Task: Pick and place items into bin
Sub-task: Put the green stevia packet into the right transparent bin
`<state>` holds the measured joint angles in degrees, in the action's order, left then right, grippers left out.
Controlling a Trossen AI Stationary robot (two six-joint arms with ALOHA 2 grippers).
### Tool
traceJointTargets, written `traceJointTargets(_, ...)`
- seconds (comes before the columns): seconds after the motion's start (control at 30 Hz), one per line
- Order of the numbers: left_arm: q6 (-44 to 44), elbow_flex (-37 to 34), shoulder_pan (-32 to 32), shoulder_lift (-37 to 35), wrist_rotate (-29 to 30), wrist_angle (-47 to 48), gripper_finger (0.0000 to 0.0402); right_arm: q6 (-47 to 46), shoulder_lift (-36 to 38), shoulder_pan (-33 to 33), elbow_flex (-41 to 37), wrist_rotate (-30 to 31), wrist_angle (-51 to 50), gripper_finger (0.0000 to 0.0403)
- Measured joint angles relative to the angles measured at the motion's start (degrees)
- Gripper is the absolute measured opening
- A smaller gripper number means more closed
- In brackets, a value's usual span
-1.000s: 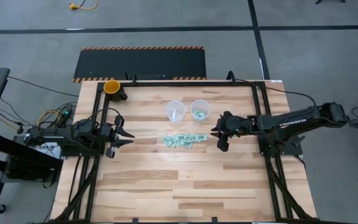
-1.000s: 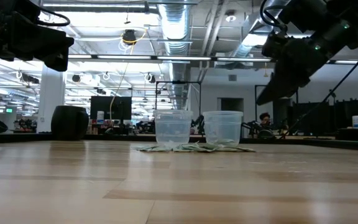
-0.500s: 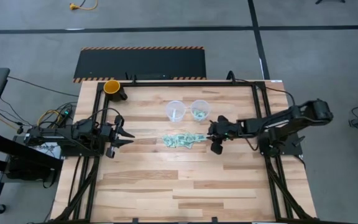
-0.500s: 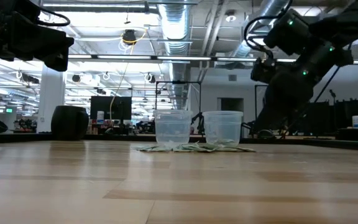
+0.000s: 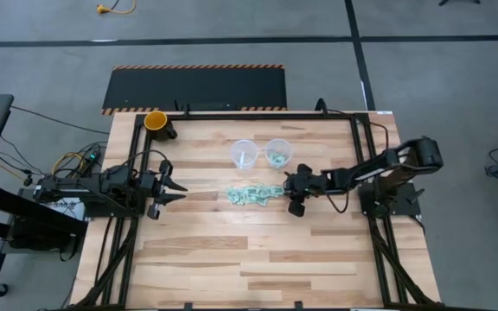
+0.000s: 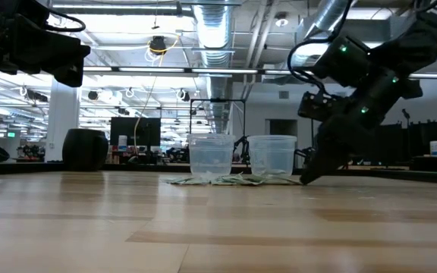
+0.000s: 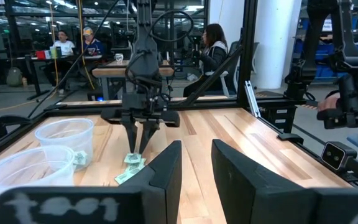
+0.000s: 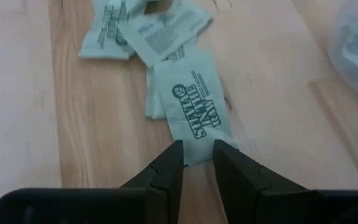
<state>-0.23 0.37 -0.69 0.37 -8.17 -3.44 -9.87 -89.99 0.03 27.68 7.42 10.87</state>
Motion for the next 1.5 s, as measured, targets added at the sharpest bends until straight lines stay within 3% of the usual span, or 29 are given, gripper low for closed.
traceJointTargets(0.33, 0.00, -0.01, 0.02, -0.01, -0.01, 0.00, 0.0077, -0.04, -4.22, 0.35, 0.28, 0.70, 2.60, 0.0075)
traceJointTargets(0.63, 0.00, 0.00, 0.02, 0.00, -0.01, 0.00, 0.0077, -2.14, -2.28, 0.27, -0.22, -0.14, 2.25, 0.0006)
traceJointTargets(0.93, 0.00, 0.00, 0.02, 0.01, -0.01, -0.01, 0.0077, -2.29, -2.05, 0.33, -0.45, -0.30, 6.28, 0.0018)
traceJointTargets(1.33, 0.00, 0.00, 0.00, 0.00, 0.01, 0.01, 0.0077, -0.08, 8.15, -0.54, 2.57, 0.30, 8.51, 0.0008)
traceJointTargets(1.5, 0.00, 0.00, 0.02, 0.01, 0.01, -0.01, 0.0077, 2.62, 13.68, -3.36, 4.88, 4.09, 7.33, 0.0002)
